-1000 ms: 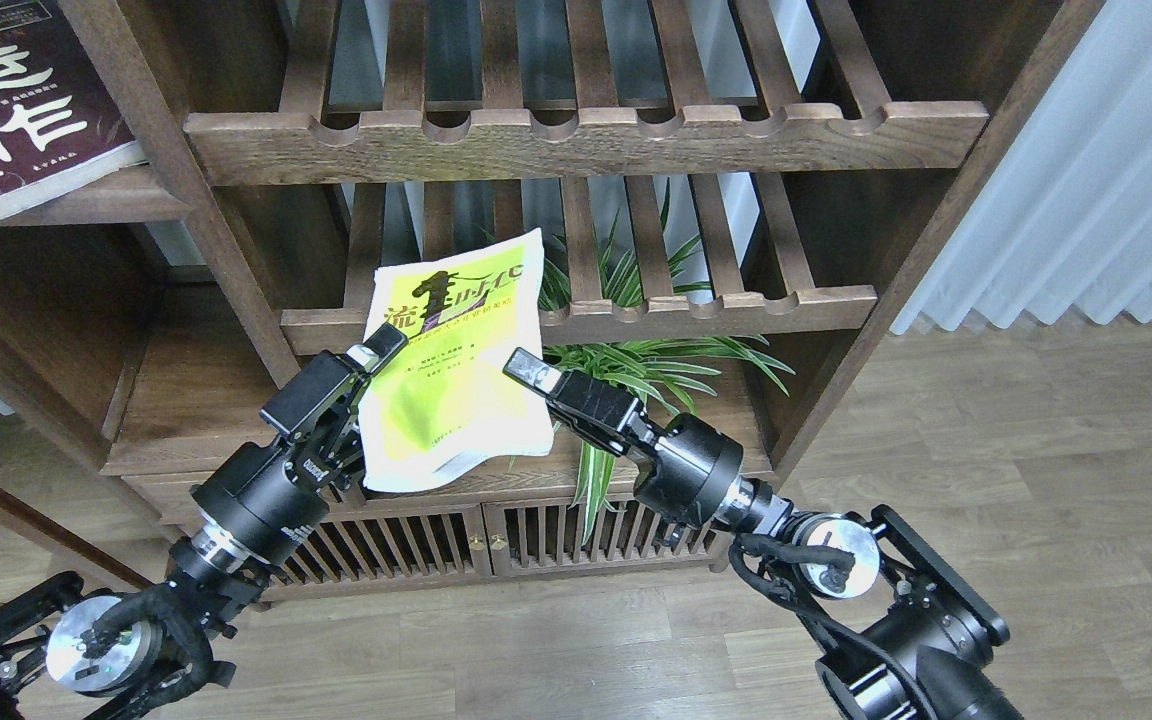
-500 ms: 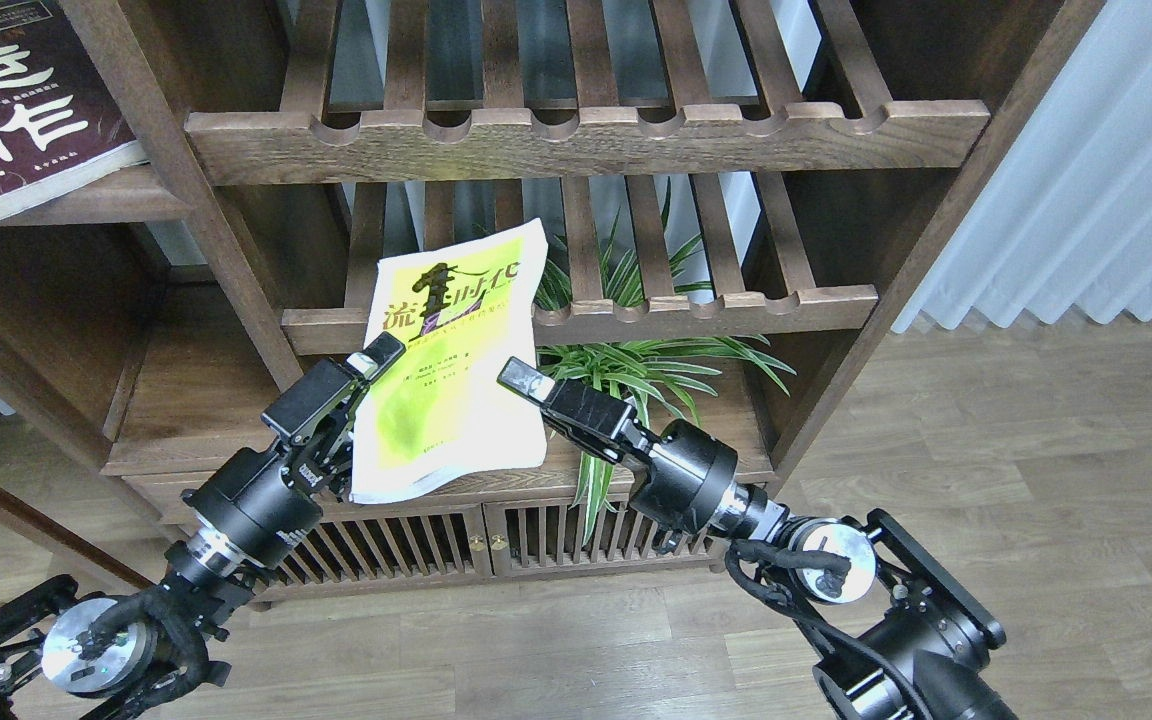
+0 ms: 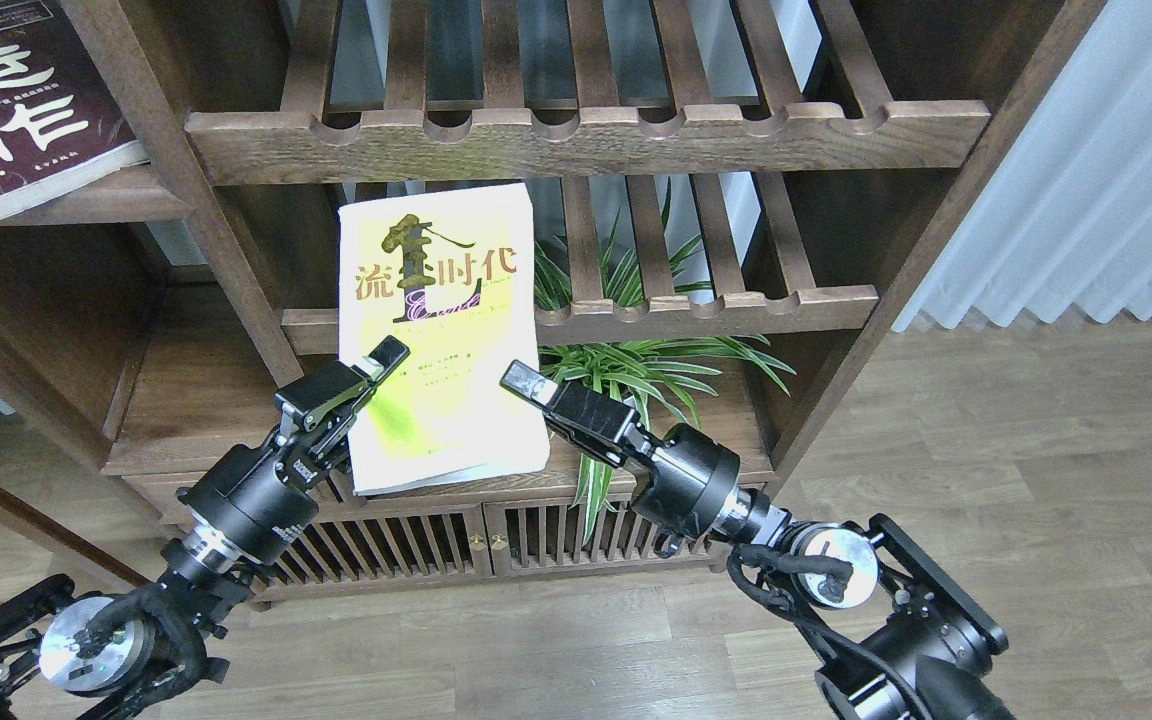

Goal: Organize books on shelf
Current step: 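Grasp the yellow-green book with the left gripper from the right gripper, then carry the yellow-green book with the left gripper to the side shelf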

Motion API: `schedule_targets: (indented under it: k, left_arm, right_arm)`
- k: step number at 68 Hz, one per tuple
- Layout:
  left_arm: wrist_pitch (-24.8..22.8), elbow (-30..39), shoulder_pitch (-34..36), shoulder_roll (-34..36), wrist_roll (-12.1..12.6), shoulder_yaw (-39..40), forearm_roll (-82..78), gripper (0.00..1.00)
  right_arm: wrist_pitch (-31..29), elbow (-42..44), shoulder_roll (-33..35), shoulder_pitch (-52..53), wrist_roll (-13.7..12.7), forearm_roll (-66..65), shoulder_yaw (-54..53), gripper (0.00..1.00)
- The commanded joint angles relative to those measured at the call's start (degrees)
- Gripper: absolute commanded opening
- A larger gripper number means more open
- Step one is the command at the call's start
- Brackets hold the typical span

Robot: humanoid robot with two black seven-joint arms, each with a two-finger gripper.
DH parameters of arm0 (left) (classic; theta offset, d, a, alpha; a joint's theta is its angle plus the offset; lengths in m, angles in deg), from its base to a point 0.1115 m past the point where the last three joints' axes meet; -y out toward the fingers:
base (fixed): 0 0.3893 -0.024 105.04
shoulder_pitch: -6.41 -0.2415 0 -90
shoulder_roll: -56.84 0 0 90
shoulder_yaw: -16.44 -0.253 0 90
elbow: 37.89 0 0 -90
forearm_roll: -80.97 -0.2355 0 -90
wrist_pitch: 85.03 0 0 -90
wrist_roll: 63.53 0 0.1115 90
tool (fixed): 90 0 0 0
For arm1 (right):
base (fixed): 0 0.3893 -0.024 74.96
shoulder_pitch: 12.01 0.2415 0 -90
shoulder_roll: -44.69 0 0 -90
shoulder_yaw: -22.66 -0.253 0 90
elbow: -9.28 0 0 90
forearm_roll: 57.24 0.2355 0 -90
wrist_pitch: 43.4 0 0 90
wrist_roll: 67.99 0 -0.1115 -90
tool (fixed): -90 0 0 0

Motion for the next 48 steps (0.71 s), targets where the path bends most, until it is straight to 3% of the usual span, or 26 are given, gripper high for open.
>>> schedule_targets:
  k: [1,7,18,31,42,44,48]
  left_arm:
    - [0.0,1.2,-0.1,4.8,0.1,0.1,0.0,0.00]
    - [0.0,3.5,-0.1,9.9,0.2,-0.4,-0.1,0.00]
    - [0.0,5.8,-0.2,18.1,0.6,-0.6,-1.0,0.00]
    - [0.0,6.4,0.0,28.6,4.0,0.6,-1.5,0.00]
    - [0.0,8.2,0.0,39.5,4.9,2.4,-1.6,0.00]
    - [0.0,8.5,0.0,43.7,6.4,3.2,-2.1,0.00]
    - [0.0,8.9,0.0,46.0,7.0,4.6,-2.2,0.00]
  right_arm:
    - [0.0,0.8,0.0,-0.2,0.1,-3.7,1.4,0.89]
    - [0.0,1.6,0.0,-0.6,0.1,-3.9,2.9,0.99]
    - [0.0,1.8,0.0,-2.2,0.1,-3.8,3.6,0.99]
    - [0.0,4.2,0.0,-2.2,0.1,-3.8,4.4,0.99]
    - [0.0,5.6,0.0,-2.2,0.1,-3.9,4.2,0.99]
    - [0.0,6.1,0.0,-2.1,0.1,-3.9,4.2,0.99]
    - [0.0,6.3,0.0,-1.8,0.1,-3.9,4.2,0.99]
